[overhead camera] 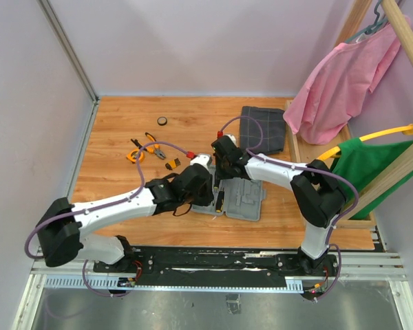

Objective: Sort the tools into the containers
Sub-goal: Adjust the screwdriver in the storage box, then pick up the pliers at the center of the board.

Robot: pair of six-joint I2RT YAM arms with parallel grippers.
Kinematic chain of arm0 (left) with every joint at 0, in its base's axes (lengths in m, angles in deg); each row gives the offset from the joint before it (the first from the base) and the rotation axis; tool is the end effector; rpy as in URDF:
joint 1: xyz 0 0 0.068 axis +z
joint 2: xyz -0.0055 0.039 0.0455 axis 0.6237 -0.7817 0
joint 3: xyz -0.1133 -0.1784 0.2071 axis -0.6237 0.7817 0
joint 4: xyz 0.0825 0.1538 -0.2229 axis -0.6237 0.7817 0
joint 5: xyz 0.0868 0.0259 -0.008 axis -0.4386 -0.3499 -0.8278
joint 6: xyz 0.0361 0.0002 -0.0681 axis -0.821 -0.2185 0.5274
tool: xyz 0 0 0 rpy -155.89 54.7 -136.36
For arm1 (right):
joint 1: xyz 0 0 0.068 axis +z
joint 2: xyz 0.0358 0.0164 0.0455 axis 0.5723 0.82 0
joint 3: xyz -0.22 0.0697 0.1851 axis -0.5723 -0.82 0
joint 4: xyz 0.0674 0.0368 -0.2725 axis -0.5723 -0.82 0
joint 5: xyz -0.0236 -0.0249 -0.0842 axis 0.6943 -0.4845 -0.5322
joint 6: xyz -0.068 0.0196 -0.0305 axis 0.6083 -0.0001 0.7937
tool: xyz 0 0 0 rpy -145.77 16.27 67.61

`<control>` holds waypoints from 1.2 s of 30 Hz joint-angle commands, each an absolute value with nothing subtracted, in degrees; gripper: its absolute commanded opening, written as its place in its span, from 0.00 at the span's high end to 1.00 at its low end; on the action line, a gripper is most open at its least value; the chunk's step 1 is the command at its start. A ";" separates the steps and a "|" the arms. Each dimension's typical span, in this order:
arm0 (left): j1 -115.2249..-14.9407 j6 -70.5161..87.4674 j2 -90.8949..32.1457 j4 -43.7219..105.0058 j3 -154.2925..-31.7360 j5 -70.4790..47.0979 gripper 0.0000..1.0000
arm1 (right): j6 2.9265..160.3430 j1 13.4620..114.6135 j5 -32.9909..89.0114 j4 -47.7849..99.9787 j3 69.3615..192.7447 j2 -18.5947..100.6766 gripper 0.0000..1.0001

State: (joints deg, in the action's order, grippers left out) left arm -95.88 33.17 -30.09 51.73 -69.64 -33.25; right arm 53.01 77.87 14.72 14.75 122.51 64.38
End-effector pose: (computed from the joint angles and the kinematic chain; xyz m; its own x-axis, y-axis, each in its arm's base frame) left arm 0.1812 -0.2542 0.2235 -0.7487 0.1003 -0.6552 0.3598 0.8917 -0.2746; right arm 0.3205 0.2896 0.1718 -0.8178 0.0269 -0.5749 -0.1927 0.9285 0.3175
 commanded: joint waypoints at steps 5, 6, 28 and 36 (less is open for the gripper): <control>-88.86 33.08 -20.01 52.86 -64.88 -35.05 0.66 | 60.91 80.73 15.90 4.17 122.03 65.58 0.86; -88.05 32.91 -19.16 53.22 -64.36 -35.14 0.65 | 61.43 80.97 16.26 4.11 122.06 65.79 0.86; -67.19 29.51 -12.63 51.10 -61.53 -37.82 0.42 | 69.93 83.00 25.10 5.55 122.47 52.23 0.69; -63.37 29.95 -17.79 48.21 -64.09 -40.94 0.31 | 71.20 83.00 21.78 6.28 115.73 43.15 0.53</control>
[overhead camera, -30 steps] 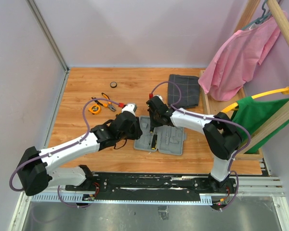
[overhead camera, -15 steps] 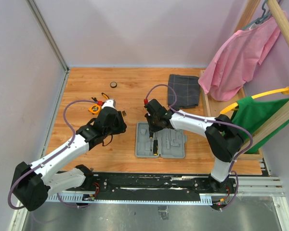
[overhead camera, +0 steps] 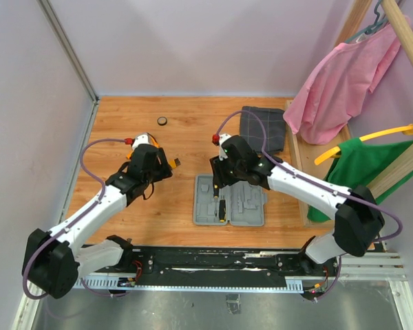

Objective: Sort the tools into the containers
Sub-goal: Pick up the pliers at the center of the board.

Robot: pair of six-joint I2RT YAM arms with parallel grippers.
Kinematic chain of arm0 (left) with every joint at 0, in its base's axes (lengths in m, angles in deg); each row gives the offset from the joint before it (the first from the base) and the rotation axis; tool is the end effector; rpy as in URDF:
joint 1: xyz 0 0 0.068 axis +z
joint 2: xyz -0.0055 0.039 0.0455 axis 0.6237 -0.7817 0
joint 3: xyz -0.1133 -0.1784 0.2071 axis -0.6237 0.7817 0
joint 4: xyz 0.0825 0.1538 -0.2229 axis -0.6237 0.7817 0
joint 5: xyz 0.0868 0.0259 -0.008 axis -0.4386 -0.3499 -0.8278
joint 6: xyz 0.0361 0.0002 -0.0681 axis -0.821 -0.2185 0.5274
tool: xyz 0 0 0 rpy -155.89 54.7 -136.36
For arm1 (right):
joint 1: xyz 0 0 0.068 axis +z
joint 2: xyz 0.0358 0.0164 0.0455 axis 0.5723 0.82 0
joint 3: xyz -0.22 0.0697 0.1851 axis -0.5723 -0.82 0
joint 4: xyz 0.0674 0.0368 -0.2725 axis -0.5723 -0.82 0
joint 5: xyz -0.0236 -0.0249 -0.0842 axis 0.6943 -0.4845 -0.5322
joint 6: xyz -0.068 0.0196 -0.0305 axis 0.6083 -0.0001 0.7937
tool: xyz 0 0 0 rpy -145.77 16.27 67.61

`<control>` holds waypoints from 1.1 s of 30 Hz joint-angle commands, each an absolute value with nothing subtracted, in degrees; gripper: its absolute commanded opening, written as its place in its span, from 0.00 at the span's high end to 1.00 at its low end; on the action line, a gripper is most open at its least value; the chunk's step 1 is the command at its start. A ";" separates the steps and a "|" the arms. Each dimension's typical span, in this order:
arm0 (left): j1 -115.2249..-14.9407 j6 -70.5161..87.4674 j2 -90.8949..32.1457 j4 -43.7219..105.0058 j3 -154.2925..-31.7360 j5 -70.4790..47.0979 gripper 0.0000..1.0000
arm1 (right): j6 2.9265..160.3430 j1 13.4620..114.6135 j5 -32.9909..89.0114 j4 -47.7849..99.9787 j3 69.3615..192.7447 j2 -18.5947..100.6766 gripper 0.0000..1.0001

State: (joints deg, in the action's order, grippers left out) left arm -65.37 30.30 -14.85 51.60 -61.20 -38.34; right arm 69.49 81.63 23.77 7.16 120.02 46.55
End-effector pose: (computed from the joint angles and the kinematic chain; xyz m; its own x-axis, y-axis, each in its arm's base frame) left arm 0.2390 -0.0975 0.2407 -0.5885 -0.2882 -0.7554 -0.1366 0.9563 -0.2585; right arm 0.2565 0.2780 0.2635 -0.6758 -0.2446 -0.6953 -0.5684 0.7735 0.2804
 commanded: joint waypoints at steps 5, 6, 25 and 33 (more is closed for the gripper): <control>-61.31 30.95 -23.20 44.99 -66.96 -42.02 0.22 | 71.50 82.48 22.33 8.06 109.87 40.22 0.43; -60.83 30.99 -24.55 44.38 -67.78 -42.22 0.22 | 70.95 82.34 22.05 8.09 109.07 39.90 0.41; -49.40 32.96 -51.70 43.02 -87.33 -44.84 0.07 | 65.86 81.84 23.26 9.76 100.34 34.87 0.29; -45.89 32.15 -58.64 43.77 -93.86 -43.06 0.08 | 65.60 81.80 24.36 9.80 100.77 36.51 0.29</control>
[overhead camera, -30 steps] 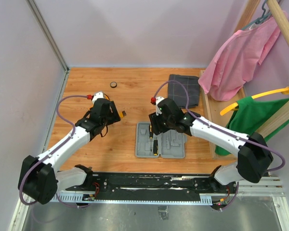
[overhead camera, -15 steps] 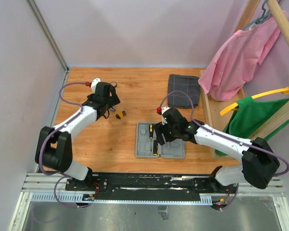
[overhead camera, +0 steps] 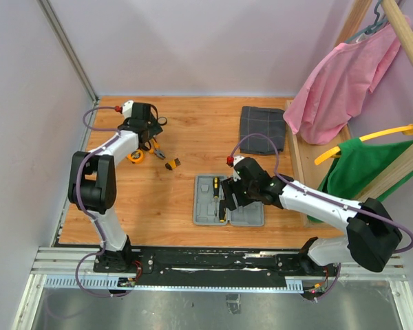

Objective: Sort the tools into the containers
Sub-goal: Pick up the pliers at the center of the board.

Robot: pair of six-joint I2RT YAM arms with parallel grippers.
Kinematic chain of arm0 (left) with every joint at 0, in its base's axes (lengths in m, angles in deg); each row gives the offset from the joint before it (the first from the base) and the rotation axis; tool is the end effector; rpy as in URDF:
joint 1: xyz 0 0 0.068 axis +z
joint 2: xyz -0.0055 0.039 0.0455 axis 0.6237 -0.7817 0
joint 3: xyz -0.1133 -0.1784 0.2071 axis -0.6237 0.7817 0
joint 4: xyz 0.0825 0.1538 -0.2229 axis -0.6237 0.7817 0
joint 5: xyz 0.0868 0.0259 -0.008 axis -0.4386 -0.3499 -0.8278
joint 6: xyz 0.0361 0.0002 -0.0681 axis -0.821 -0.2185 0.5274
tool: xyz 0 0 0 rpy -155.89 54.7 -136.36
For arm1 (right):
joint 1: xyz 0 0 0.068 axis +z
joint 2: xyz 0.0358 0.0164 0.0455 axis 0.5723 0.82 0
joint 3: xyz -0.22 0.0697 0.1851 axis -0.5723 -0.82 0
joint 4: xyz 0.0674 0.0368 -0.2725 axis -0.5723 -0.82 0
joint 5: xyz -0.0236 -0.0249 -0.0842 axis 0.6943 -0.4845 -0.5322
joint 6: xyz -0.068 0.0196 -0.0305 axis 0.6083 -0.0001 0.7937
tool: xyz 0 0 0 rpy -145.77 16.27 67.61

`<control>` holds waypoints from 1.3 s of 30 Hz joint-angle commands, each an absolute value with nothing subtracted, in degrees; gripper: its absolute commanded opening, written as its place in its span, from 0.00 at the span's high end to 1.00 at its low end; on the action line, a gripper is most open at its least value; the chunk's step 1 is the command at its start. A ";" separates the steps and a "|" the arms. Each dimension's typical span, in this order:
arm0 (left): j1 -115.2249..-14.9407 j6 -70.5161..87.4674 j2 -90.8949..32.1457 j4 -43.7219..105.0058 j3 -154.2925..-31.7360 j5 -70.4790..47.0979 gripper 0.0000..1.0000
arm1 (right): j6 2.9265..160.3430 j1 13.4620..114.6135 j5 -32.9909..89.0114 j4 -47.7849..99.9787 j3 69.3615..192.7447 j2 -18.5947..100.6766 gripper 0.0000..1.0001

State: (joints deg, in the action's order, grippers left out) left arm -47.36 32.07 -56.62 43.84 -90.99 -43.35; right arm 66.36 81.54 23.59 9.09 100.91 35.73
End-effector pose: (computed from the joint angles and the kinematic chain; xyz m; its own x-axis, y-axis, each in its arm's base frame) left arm 0.4373 -0.0411 0.2084 -0.4740 -0.4618 -0.7497 -0.5105 0.8379 -0.1934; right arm 0.2064 0.2238 0.2056 -0.7546 -0.2521 -0.6058 -0.5049 0.8127 0.2908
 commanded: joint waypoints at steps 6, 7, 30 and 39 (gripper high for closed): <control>-45.66 30.22 -63.38 43.07 -97.66 -39.49 0.21 | 65.29 81.83 25.01 9.80 101.11 37.98 0.29; -45.70 30.19 -64.49 43.38 -98.35 -39.23 0.23 | 65.19 81.81 25.03 9.74 101.05 38.15 0.29; -45.61 31.50 -68.23 49.21 -101.76 -46.41 0.09 | 65.03 81.84 26.69 9.82 101.91 41.48 0.29; -45.53 31.75 -70.17 50.50 -102.17 -47.32 0.07 | 65.26 81.80 27.91 9.82 102.53 42.65 0.29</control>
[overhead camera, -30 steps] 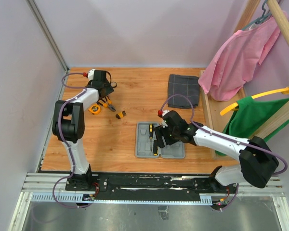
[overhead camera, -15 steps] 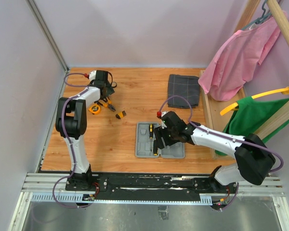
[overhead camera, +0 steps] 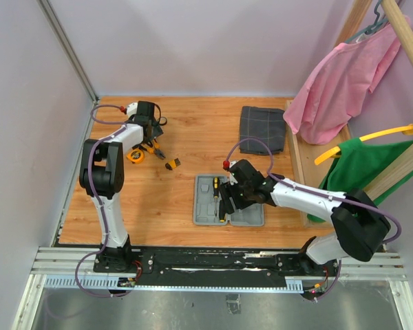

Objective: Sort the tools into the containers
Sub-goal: Pick up the pliers at the center of the board.

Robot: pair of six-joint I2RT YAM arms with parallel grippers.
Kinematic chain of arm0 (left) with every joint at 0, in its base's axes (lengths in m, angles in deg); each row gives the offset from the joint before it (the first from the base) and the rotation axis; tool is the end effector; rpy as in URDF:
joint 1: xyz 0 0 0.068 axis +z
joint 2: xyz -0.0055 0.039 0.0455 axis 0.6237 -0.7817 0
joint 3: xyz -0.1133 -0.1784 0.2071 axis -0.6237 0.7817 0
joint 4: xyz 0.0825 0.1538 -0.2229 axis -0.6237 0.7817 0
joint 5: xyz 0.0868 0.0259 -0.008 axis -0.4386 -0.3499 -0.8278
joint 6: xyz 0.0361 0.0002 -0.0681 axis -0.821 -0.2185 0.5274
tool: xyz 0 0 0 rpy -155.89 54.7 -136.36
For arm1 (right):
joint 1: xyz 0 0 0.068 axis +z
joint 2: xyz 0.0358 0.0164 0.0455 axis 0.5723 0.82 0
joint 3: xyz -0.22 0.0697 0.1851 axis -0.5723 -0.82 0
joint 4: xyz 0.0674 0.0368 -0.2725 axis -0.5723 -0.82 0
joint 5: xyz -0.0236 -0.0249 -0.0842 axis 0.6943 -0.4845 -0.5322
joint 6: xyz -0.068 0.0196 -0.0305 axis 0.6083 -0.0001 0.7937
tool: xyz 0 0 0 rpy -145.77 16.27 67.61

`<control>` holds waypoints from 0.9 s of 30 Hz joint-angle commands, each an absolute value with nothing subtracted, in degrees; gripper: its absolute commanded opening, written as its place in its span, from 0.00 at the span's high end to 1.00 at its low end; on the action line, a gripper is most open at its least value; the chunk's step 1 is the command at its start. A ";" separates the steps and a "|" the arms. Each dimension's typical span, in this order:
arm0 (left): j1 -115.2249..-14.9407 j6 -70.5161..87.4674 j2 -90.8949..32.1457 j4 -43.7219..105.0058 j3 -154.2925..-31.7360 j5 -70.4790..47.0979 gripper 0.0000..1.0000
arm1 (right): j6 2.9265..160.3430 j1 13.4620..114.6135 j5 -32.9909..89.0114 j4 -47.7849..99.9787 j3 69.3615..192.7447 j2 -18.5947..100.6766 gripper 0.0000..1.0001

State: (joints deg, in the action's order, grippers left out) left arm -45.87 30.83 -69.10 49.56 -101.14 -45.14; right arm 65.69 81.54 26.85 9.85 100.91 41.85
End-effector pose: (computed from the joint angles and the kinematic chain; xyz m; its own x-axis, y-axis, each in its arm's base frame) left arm 0.4789 -0.0330 0.1656 -0.5632 -0.4373 -0.7011 -0.5564 0.8280 -0.0695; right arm 0.2102 0.2333 0.1761 -0.8047 -0.2921 -0.5169 -0.4960 0.8092 0.3148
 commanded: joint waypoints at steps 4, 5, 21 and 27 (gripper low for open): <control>-45.36 32.10 -71.39 50.58 -102.17 -47.01 0.07 | 65.42 81.83 28.16 9.88 102.76 43.08 0.29; -45.29 32.13 -71.80 50.59 -102.15 -47.02 0.07 | 65.42 81.82 28.36 9.83 102.85 43.24 0.29; -44.82 26.71 -73.85 48.24 -100.78 -43.60 0.40 | 65.16 81.84 28.58 9.65 103.54 44.42 0.29; -46.00 24.84 -69.88 45.27 -98.13 -41.87 0.52 | 64.29 81.81 27.17 9.72 103.33 43.35 0.29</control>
State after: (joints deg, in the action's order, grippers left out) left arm -45.39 26.72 -72.05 46.85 -100.42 -44.60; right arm 65.47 81.54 28.47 10.14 102.27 43.84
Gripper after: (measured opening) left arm 0.671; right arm 0.710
